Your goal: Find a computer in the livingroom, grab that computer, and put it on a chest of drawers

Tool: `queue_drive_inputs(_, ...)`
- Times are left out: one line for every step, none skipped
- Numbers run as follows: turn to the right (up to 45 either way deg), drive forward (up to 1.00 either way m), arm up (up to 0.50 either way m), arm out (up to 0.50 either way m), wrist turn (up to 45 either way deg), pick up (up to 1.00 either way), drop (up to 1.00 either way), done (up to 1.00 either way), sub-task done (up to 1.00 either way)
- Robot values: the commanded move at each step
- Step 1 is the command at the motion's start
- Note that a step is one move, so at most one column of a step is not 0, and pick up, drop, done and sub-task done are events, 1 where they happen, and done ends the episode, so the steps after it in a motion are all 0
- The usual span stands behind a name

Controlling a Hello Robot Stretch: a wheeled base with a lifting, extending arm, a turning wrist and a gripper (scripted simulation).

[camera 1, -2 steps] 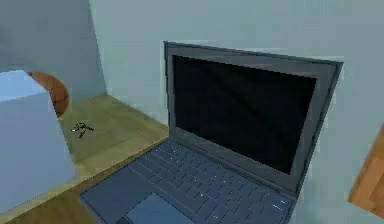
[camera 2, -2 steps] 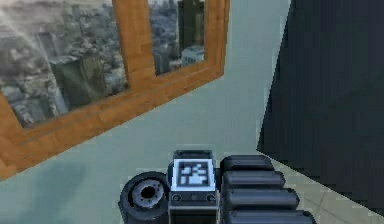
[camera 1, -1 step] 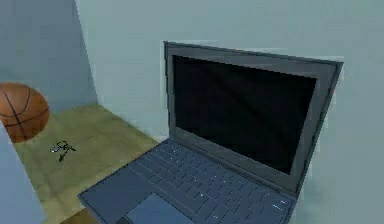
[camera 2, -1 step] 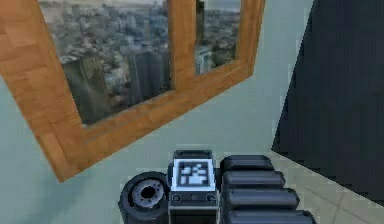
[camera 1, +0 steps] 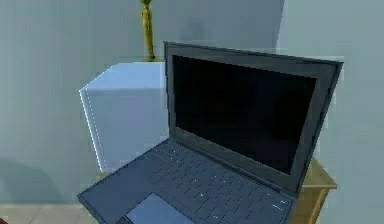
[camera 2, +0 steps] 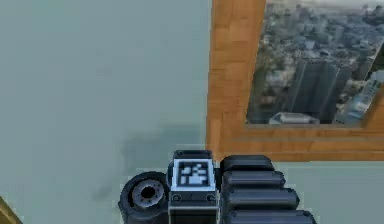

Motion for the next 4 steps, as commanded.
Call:
queue_drive_inputs(-30.0,0.0,0.0,0.0,0.0,0.0,0.0,0.0,0.0)
queue_drive_inputs(45.0,0.0,0.0,0.0,0.0,0.0,0.0,0.0,0.0)
queue_drive_inputs(18.0,0.0,0.0,0.0,0.0,0.0,0.0,0.0,0.0)
queue_drive_inputs(3.0,0.0,0.0,0.0,0.0,0.0,0.0,0.0,0.0)
